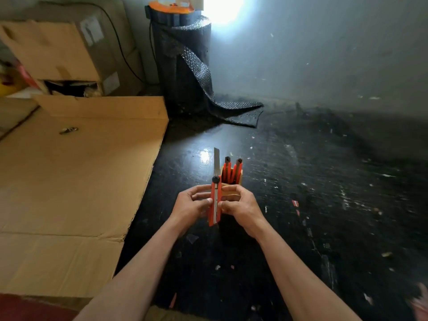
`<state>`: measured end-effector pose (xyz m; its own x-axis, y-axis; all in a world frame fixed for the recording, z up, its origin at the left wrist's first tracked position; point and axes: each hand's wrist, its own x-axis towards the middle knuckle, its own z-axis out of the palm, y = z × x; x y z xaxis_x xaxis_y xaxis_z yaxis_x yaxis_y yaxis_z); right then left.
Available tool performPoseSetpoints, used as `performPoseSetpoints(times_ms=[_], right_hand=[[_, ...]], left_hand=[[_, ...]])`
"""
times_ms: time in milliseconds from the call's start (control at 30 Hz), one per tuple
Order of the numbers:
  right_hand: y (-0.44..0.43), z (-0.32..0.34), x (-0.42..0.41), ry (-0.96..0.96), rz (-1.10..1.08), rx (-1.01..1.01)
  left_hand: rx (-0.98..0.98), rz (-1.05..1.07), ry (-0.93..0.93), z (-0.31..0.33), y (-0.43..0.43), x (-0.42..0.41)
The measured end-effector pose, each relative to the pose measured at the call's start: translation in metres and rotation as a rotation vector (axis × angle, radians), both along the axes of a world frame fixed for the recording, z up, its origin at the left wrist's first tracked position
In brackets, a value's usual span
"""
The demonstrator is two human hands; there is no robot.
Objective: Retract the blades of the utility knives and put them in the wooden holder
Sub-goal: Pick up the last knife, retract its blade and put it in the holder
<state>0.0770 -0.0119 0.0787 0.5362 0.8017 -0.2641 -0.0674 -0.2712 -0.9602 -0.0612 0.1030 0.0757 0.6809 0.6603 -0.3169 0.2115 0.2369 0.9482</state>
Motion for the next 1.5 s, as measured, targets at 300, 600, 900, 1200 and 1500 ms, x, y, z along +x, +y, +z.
performPoseSetpoints(times_ms=[300, 600, 900, 1200, 1500], right_hand=[[-0.012, 0.062, 0.034, -0.155, -0.03, 0.152], [-0.006, 0.115, 0.058, -0.558, -0.12, 0.2], [-0.006, 0.134, 0.068, -0.567, -0.091, 0.159], [-0.008, 0.138, 0.065, -0.631, -0.02, 0.119], [-0.017, 0.129, 0.051, -0.613, 0.036, 0.102]], left_hand=[[0.01, -0.078, -0.151, 0.071, -0.003, 0.04], [0.083, -0.141, -0.181, 0.105, -0.001, 0.065], [0.119, -0.139, -0.174, 0.117, -0.005, 0.064], [0.073, -0.109, -0.209, 0.122, -0.005, 0.065], [0.049, -0.091, -0.233, 0.136, 0.001, 0.064]])
